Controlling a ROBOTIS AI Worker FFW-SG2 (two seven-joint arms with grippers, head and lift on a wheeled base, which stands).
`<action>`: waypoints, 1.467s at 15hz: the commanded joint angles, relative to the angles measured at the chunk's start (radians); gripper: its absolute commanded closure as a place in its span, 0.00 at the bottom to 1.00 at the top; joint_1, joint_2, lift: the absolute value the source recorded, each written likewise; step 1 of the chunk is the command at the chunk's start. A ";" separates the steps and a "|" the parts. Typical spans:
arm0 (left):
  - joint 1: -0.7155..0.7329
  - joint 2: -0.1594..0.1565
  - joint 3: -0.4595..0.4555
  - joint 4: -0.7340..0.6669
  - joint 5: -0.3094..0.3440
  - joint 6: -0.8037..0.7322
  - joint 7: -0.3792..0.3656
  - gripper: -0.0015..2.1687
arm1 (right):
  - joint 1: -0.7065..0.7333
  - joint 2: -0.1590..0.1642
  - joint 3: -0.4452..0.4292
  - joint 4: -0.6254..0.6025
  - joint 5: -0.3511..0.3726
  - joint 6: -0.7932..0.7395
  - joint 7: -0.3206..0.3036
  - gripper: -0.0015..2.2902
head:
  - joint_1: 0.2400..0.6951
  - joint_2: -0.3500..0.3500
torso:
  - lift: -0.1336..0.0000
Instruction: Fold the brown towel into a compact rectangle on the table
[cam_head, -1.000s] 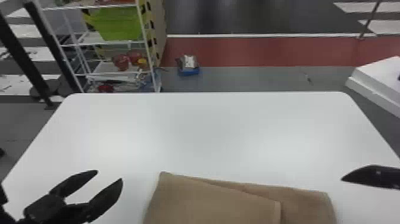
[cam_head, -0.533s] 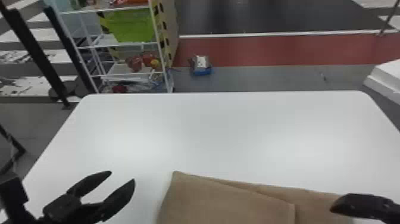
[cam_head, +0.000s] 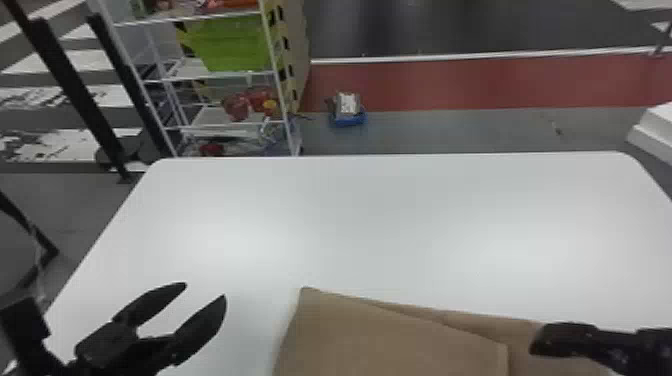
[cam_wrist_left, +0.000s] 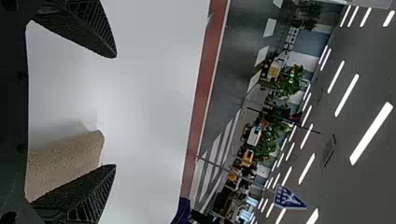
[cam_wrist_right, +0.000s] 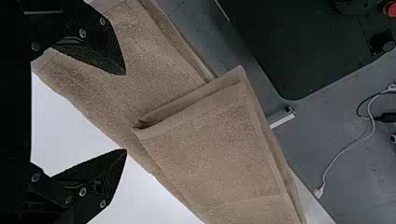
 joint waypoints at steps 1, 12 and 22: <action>-0.005 -0.003 0.000 0.003 0.000 -0.002 0.003 0.02 | -0.013 -0.004 0.048 0.009 0.014 0.000 0.003 0.15 | 1.00 0.71 | 0.00; -0.028 -0.003 0.002 0.043 -0.006 -0.023 0.006 0.02 | -0.087 0.004 0.208 0.067 0.076 0.071 0.003 0.23 | 1.00 0.83 | 0.00; -0.028 -0.003 0.009 0.052 -0.006 -0.023 0.004 0.02 | -0.108 0.006 0.251 0.084 0.099 0.107 0.003 0.23 | 1.00 0.87 | 0.00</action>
